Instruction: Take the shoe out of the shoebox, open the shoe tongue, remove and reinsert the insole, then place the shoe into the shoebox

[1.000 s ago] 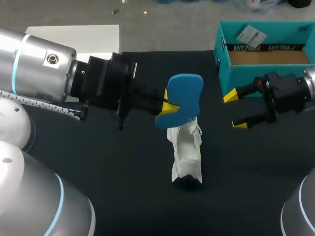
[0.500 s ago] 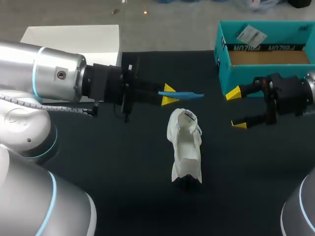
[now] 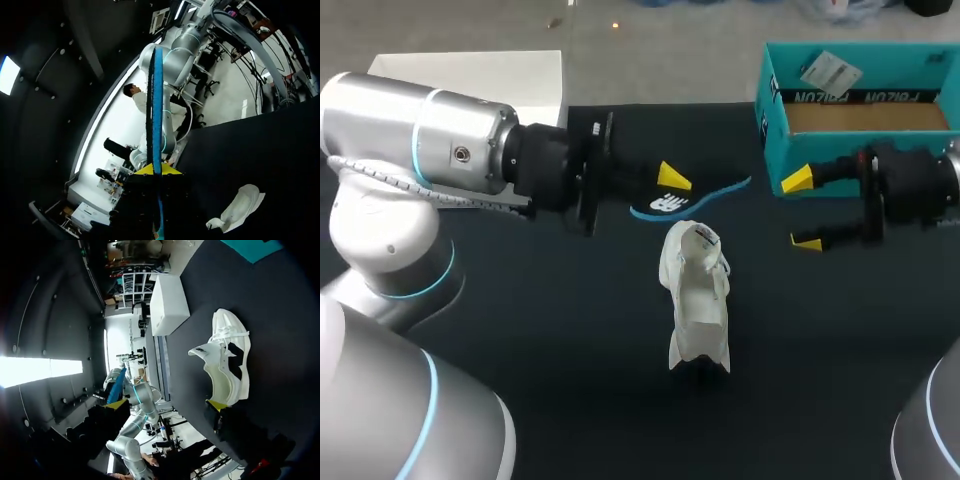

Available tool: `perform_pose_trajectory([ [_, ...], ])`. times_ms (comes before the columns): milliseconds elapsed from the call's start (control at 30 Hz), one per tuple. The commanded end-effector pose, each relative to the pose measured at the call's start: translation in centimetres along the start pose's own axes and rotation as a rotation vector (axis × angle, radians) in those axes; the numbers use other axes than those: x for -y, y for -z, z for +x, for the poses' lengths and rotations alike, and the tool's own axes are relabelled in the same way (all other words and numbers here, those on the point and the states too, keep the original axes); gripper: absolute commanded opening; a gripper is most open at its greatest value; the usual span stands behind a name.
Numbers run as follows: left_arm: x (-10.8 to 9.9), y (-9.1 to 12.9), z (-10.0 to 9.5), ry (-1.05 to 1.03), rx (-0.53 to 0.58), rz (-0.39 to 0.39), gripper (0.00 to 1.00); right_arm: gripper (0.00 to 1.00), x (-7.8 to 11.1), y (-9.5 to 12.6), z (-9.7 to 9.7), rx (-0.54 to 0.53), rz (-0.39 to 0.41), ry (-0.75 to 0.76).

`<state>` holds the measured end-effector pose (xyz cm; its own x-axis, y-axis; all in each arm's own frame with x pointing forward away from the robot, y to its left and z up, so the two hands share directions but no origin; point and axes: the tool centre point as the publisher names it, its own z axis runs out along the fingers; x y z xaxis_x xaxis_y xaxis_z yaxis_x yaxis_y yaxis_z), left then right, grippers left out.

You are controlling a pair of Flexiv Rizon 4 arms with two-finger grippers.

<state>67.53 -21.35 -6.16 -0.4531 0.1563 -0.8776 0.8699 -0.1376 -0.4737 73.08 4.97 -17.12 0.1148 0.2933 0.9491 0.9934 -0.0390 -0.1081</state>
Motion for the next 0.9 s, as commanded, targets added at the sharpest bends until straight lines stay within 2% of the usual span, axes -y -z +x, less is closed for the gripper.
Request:
perform_pose_trajectory([
  [33,-1.1,-0.7,0.9,-0.084,0.081,-0.026,0.0,1.0,0.2,-0.4,1.6,0.011,-0.055,0.008],
  [267,-2.7,-0.7,1.6,-0.106,0.1,-0.05,0.0,1.0,-0.2,-0.8,3.5,0.015,-0.101,0.062],
  [400,-3.5,-0.9,2.1,-0.118,0.075,-0.052,0.0,1.0,-0.6,-1.1,4.3,0.007,-0.107,0.078],
  [533,-4.5,-1.6,2.5,-0.214,0.004,-0.048,0.0,1.0,-0.9,-1.7,4.8,-0.01,-0.111,0.084],
  [633,-5.4,-2.0,2.8,-0.301,-0.038,-0.077,0.0,1.0,-1.0,-2.2,5.1,-0.028,-0.113,0.079],
  [700,-6.1,-2.2,2.9,-0.316,-0.009,-0.122,0.0,1.0,-0.9,-2.4,5.3,-0.044,-0.123,0.073],
  [833,-7.5,-2.8,3.0,-0.311,0.041,-0.204,0.0,0.83,-0.8,-2.8,5.6,-0.065,-0.152,0.064],
  [900,-8.0,-3.2,2.9,-0.316,0.058,-0.217,0.0,0.75,-0.8,-3.1,5.6,-0.075,-0.159,0.056],
])
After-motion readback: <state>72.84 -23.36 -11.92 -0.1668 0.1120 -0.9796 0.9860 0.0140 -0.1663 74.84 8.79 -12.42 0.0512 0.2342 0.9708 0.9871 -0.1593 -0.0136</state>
